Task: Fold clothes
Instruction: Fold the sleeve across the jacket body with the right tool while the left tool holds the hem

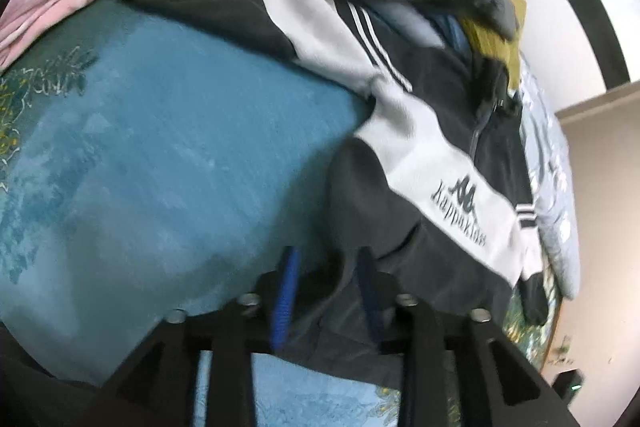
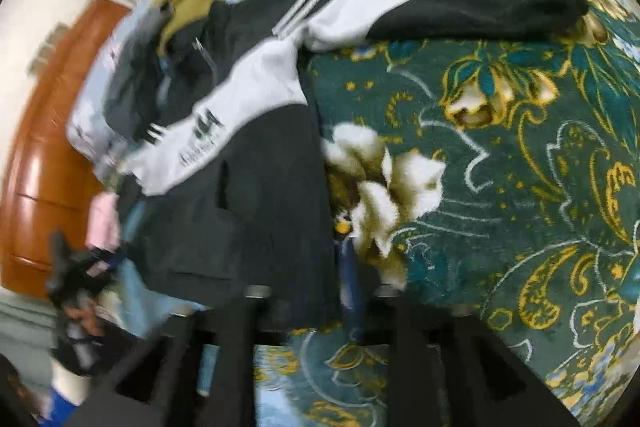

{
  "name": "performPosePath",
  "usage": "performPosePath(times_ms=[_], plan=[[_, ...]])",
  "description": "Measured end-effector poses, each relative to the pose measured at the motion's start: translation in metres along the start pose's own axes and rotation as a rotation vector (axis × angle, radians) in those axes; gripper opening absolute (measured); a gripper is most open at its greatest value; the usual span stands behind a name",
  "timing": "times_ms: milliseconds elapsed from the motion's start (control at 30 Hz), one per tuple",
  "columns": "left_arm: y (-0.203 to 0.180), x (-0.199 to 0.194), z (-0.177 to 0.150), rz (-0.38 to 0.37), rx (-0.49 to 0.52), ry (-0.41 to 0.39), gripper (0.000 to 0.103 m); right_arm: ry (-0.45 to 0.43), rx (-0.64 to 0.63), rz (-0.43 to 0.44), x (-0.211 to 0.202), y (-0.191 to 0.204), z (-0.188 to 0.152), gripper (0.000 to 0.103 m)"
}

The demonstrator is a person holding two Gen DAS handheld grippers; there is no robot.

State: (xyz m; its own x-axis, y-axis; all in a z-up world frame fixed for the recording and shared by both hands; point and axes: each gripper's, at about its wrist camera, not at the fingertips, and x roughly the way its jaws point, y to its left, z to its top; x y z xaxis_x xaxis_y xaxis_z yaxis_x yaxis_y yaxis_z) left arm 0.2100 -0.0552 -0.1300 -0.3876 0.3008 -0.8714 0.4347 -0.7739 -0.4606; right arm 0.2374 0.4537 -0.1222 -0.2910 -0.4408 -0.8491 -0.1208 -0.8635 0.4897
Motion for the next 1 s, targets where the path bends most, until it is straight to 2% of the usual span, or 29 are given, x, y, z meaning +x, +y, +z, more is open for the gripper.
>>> performPosePath(times_ms=[233,267,300,400,467,567,667,700,800,833,900,933,967,1000], plan=[[0.023,0.001,0.003,-0.020,-0.089,0.010,0.043,0.091,0.044,0.042,0.051,-0.002,-0.025,0.056],[0.025,0.002,0.003,-0.022,-0.098,0.014,0.043,0.091,0.062,0.060,0.052,-0.001,-0.027,0.040],[0.027,0.003,0.003,-0.023,-0.106,0.018,0.043,0.089,0.088,0.087,0.052,-0.002,-0.029,0.015],[0.023,0.002,0.001,-0.020,-0.072,0.030,0.043,0.062,0.112,0.100,0.037,-0.004,-0.030,0.013],[0.017,0.006,-0.001,-0.004,-0.041,0.039,0.046,0.017,0.121,0.054,0.017,-0.017,-0.028,0.012],[0.005,0.018,-0.005,-0.002,0.009,0.085,0.050,0.003,0.201,0.021,0.007,-0.047,-0.025,0.012],[-0.015,0.035,-0.013,0.029,0.104,0.130,0.052,0.018,0.178,0.053,0.010,-0.042,-0.023,0.013],[-0.022,0.041,-0.016,0.048,0.141,0.147,0.052,0.022,0.166,0.064,0.009,-0.038,-0.022,0.017],[-0.033,0.057,-0.022,0.132,0.219,0.178,0.052,-0.005,0.160,0.085,-0.004,-0.037,-0.016,0.021],[-0.034,0.061,-0.023,0.139,0.227,0.191,0.052,-0.034,0.161,0.083,-0.012,-0.039,-0.011,0.023],[-0.038,0.069,-0.026,0.151,0.250,0.221,0.051,-0.120,0.186,0.061,-0.029,-0.052,0.009,0.042],[-0.040,0.071,-0.028,0.163,0.258,0.227,0.048,-0.165,0.216,0.048,-0.036,-0.060,0.018,0.044],[-0.042,0.073,-0.029,0.175,0.266,0.233,0.034,-0.213,0.257,0.031,-0.042,-0.072,0.029,0.044],[-0.043,0.075,-0.030,0.186,0.274,0.239,0.024,-0.266,0.312,0.008,-0.048,-0.088,0.040,0.044]])
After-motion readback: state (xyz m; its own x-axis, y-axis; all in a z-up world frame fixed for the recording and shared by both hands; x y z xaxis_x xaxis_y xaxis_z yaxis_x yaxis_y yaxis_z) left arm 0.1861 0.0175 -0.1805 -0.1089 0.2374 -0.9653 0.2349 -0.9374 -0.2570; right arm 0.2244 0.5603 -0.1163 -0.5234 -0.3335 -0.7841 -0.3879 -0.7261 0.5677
